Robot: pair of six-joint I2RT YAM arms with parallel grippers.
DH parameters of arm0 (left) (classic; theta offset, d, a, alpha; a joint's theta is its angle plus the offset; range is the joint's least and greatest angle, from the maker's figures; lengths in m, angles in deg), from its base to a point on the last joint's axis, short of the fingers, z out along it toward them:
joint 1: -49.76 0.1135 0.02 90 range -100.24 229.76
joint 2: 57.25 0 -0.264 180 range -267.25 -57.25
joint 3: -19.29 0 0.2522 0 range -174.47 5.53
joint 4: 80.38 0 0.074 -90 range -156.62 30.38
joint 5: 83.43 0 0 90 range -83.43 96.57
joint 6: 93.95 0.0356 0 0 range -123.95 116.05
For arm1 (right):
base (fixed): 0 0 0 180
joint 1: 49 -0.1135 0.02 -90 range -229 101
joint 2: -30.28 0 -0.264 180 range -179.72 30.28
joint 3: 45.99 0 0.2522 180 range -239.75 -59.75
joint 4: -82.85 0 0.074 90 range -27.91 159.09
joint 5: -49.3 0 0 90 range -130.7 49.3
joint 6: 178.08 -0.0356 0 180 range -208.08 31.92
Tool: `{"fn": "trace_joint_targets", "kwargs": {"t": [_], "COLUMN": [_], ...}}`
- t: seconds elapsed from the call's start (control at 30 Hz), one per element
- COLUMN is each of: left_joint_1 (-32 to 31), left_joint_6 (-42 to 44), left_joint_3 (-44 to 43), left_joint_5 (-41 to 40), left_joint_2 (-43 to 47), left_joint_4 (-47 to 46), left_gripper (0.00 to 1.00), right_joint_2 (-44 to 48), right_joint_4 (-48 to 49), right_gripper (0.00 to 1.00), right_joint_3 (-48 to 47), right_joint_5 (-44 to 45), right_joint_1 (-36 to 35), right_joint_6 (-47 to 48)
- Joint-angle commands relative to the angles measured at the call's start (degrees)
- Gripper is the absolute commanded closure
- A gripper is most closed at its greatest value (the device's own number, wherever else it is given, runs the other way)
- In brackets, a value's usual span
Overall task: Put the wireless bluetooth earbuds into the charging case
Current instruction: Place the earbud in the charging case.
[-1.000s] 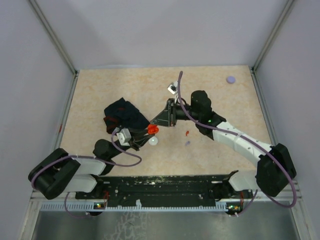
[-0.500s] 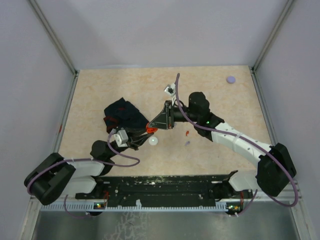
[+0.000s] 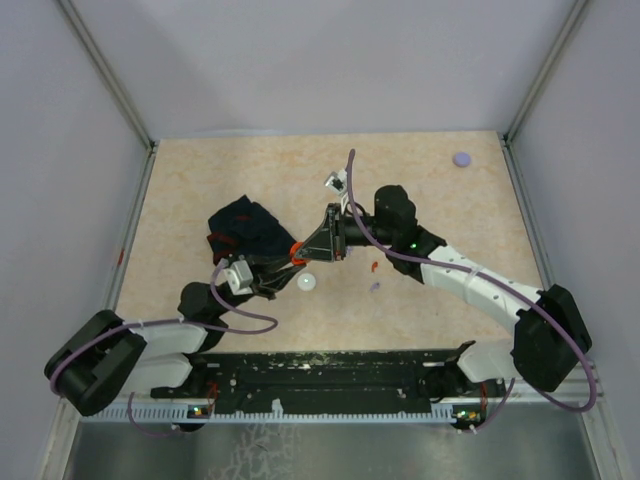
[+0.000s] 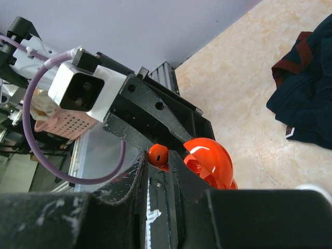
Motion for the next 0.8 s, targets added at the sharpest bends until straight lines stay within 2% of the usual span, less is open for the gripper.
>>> {"fn": "trace_joint_targets", "kwargs": {"t": [0.0, 0.77], "left_joint_1": [0.2, 0.2], "left_joint_6": [-0.8, -1.7], "left_joint_3": [-1.4, -1.8], "left_joint_5": [0.0, -1.0], "left_joint_2": [1.5, 2.9], "left_joint_4": [-15.5, -15.5], "left_gripper": [1.00, 1.00], "right_joint_2": [-0.6, -1.5], "right_joint_4": [1.8, -1.5], "right_gripper": [0.87, 0.87], "right_joint_3": [-0.2, -0.9], "right_joint_5": [-0.5, 0.3], "right_joint_1": [-0.4, -0.7], "right_joint_6": [1.5, 3.4]}}
